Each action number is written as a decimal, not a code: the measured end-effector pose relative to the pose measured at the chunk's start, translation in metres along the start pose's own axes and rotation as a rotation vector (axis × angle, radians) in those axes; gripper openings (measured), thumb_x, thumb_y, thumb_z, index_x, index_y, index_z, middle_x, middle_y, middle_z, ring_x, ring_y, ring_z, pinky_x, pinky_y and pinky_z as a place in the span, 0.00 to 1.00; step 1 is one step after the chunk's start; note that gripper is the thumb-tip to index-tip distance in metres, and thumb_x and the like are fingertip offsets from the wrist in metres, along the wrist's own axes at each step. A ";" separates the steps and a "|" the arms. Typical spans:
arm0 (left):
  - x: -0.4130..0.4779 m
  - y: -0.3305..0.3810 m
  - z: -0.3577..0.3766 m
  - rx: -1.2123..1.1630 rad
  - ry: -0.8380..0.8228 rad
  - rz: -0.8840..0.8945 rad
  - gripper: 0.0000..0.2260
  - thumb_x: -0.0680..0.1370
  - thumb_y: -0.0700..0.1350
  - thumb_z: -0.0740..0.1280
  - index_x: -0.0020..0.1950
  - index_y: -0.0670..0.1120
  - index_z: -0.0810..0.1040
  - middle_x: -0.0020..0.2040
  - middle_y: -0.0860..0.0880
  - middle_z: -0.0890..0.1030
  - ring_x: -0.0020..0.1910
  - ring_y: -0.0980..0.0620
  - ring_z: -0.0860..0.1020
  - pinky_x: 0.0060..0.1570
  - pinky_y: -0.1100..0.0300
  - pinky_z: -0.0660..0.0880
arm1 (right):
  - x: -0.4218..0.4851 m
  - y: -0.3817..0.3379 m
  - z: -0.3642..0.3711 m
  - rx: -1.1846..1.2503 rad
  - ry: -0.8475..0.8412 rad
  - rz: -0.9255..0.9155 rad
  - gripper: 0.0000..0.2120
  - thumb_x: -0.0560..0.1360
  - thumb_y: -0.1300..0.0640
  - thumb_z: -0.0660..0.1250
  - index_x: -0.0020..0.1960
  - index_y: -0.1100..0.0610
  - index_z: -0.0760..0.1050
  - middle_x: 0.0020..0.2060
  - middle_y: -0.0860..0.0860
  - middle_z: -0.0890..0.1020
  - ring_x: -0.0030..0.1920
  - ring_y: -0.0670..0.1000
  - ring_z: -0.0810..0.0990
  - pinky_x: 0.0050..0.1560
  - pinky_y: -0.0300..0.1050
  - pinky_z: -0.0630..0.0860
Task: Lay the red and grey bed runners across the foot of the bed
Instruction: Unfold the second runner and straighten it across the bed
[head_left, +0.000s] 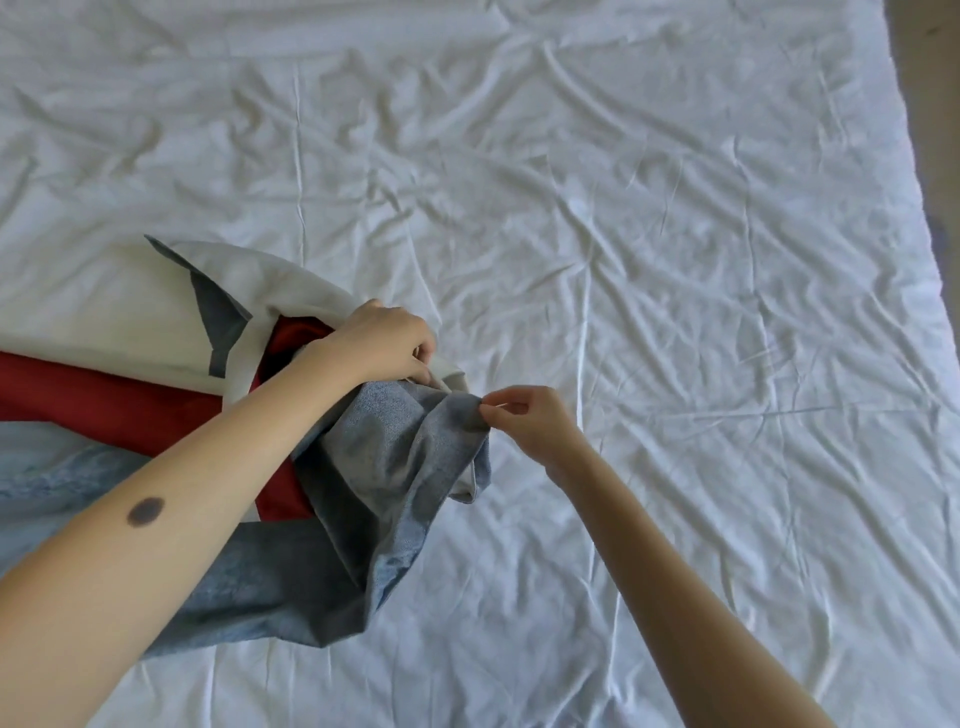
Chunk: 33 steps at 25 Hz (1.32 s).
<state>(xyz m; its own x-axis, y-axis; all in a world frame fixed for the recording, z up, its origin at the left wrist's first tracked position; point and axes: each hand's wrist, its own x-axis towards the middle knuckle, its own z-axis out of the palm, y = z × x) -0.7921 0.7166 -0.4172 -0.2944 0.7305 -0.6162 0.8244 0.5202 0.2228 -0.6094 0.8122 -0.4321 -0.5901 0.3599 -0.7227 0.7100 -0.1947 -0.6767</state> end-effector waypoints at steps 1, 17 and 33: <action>-0.003 0.002 0.000 -0.013 0.021 -0.034 0.08 0.71 0.54 0.70 0.37 0.51 0.78 0.31 0.57 0.73 0.38 0.53 0.72 0.50 0.56 0.65 | -0.010 0.008 0.000 0.032 0.032 -0.005 0.04 0.72 0.63 0.69 0.43 0.56 0.81 0.30 0.44 0.79 0.30 0.39 0.76 0.30 0.27 0.71; -0.034 -0.028 -0.019 -0.405 0.641 -0.599 0.09 0.72 0.49 0.68 0.46 0.46 0.82 0.49 0.41 0.83 0.52 0.39 0.79 0.50 0.53 0.73 | -0.137 0.173 0.025 0.247 0.348 0.260 0.11 0.73 0.68 0.64 0.38 0.56 0.79 0.28 0.50 0.78 0.28 0.48 0.71 0.26 0.32 0.65; -0.078 -0.072 0.039 -0.431 0.641 -0.709 0.12 0.74 0.46 0.64 0.54 0.43 0.78 0.54 0.39 0.81 0.56 0.38 0.76 0.54 0.47 0.72 | -0.127 0.175 0.024 -0.218 0.369 0.259 0.10 0.73 0.64 0.62 0.51 0.57 0.79 0.48 0.52 0.80 0.49 0.52 0.78 0.45 0.41 0.74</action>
<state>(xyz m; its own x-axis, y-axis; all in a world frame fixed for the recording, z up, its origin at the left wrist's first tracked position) -0.8100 0.6049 -0.4145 -0.9474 0.2292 -0.2234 0.1585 0.9424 0.2947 -0.4194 0.7106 -0.4627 -0.2366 0.6314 -0.7385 0.9021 -0.1396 -0.4084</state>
